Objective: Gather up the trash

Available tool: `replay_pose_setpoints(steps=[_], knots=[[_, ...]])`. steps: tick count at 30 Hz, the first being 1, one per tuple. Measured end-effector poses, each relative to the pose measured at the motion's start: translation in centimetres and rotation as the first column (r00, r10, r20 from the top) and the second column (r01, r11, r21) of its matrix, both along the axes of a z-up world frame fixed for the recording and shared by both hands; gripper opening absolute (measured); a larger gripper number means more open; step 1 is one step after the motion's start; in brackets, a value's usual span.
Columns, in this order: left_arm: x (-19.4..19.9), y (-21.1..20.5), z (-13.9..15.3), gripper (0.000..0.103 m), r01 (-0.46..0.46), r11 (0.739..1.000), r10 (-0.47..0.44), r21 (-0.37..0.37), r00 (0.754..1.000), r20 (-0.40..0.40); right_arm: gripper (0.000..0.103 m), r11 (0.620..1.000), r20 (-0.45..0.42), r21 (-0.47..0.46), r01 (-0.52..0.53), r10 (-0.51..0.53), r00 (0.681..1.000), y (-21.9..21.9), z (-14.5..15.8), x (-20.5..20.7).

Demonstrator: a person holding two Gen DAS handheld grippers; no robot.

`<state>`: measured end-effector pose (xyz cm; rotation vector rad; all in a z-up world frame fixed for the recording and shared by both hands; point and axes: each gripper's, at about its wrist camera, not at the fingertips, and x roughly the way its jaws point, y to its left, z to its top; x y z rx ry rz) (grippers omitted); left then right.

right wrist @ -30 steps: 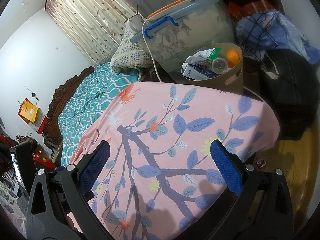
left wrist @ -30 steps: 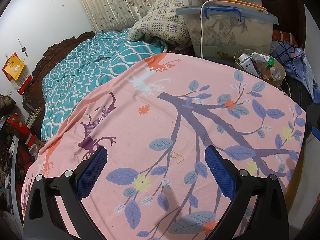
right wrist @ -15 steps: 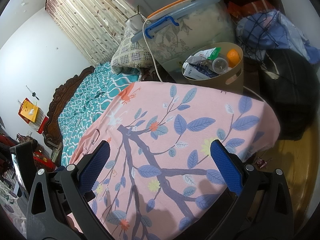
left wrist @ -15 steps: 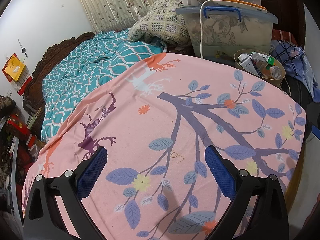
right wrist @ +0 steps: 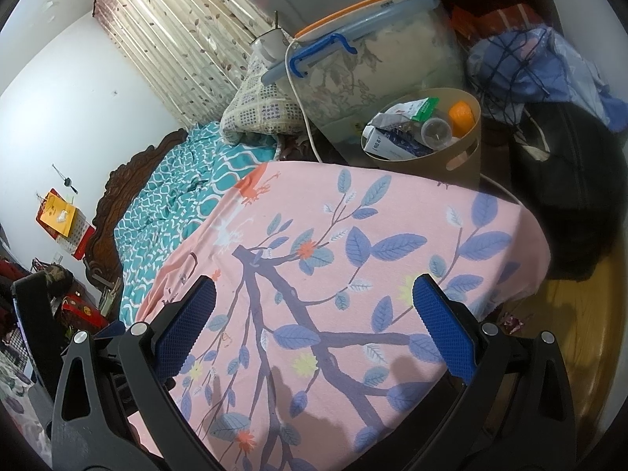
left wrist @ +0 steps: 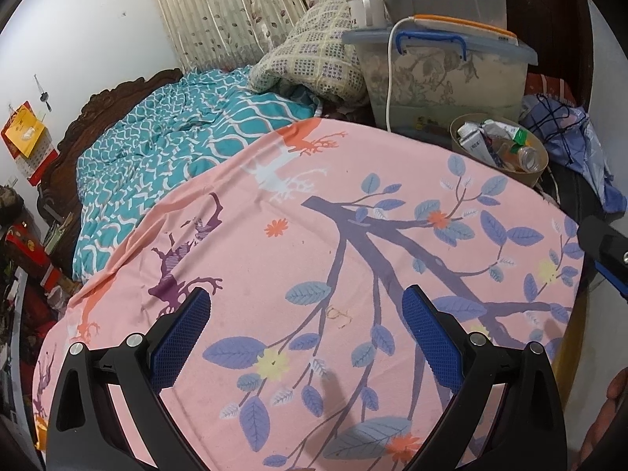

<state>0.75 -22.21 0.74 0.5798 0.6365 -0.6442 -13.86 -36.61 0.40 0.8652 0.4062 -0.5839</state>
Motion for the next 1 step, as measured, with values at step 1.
replay_pose_setpoints(steps=[1], knots=[[-0.04,0.30,0.21,0.094,0.002,1.000,-0.002,-0.009,1.000,0.002,0.099,1.000,-0.001,0.001,0.000,0.000,1.000,0.01,0.00,0.02]])
